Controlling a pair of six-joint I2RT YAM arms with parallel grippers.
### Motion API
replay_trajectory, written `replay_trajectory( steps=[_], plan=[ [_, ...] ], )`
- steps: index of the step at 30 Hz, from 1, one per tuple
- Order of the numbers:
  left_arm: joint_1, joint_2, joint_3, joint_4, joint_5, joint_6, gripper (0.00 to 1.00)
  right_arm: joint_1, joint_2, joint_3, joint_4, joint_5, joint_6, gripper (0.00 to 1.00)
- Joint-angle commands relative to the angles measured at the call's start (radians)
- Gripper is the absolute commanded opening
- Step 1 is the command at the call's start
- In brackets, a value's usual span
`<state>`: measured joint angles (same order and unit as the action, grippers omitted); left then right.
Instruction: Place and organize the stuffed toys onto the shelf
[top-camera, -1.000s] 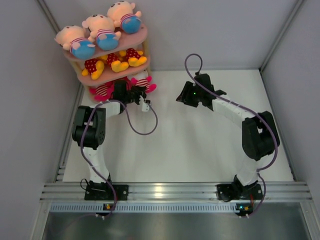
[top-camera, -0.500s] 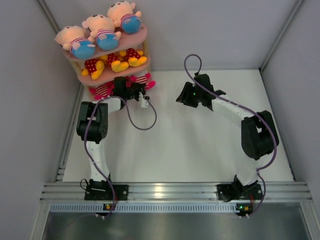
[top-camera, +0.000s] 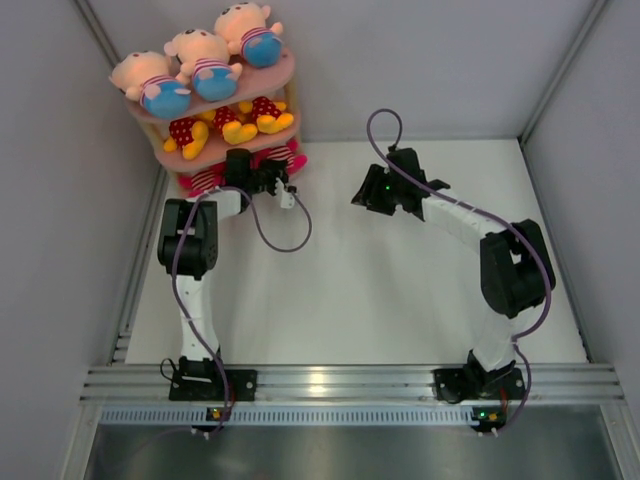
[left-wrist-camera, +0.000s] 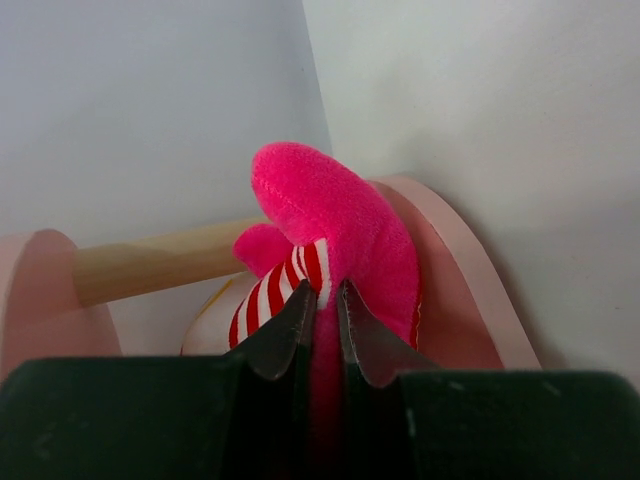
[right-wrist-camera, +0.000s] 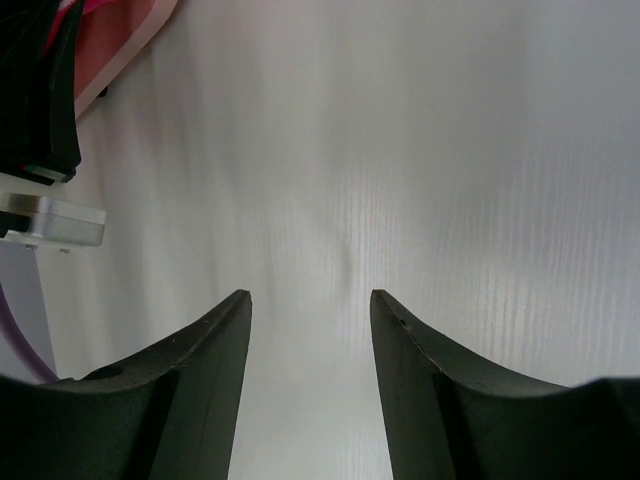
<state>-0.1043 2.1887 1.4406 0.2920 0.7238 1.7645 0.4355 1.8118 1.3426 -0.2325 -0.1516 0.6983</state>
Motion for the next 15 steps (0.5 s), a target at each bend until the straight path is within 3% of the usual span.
replay_trajectory(
  steps=[1, 4, 5, 7, 8, 9, 11, 15],
  plan=[
    [0.009, 0.014, 0.053, 0.053, 0.029, 0.015, 0.0, -0.006, 0.0, 0.05, 0.013, 0.001, -0.017, 0.52],
    [0.011, -0.004, 0.021, 0.053, 0.037, 0.033, 0.02, -0.006, -0.003, 0.049, 0.013, 0.004, -0.017, 0.52],
    [0.011, -0.01, 0.011, 0.053, 0.04, 0.038, 0.07, -0.004, -0.002, 0.049, 0.015, 0.004, -0.017, 0.52],
    [0.011, -0.033, -0.02, 0.053, 0.04, 0.041, 0.22, -0.006, 0.0, 0.053, 0.015, 0.001, -0.017, 0.52],
    [0.011, -0.041, -0.031, 0.053, 0.042, 0.041, 0.45, -0.004, -0.002, 0.055, 0.015, 0.001, -0.017, 0.52],
    [0.011, -0.046, -0.043, 0.052, 0.04, 0.033, 0.55, -0.004, -0.002, 0.055, 0.015, 0.001, -0.017, 0.53],
    [0.011, -0.06, -0.054, 0.052, 0.031, 0.033, 0.69, -0.001, -0.005, 0.055, 0.013, 0.0, -0.017, 0.53],
    [0.011, -0.092, -0.092, 0.052, 0.035, 0.049, 0.78, 0.0, -0.017, 0.046, 0.013, 0.003, -0.019, 0.53]
  ],
)
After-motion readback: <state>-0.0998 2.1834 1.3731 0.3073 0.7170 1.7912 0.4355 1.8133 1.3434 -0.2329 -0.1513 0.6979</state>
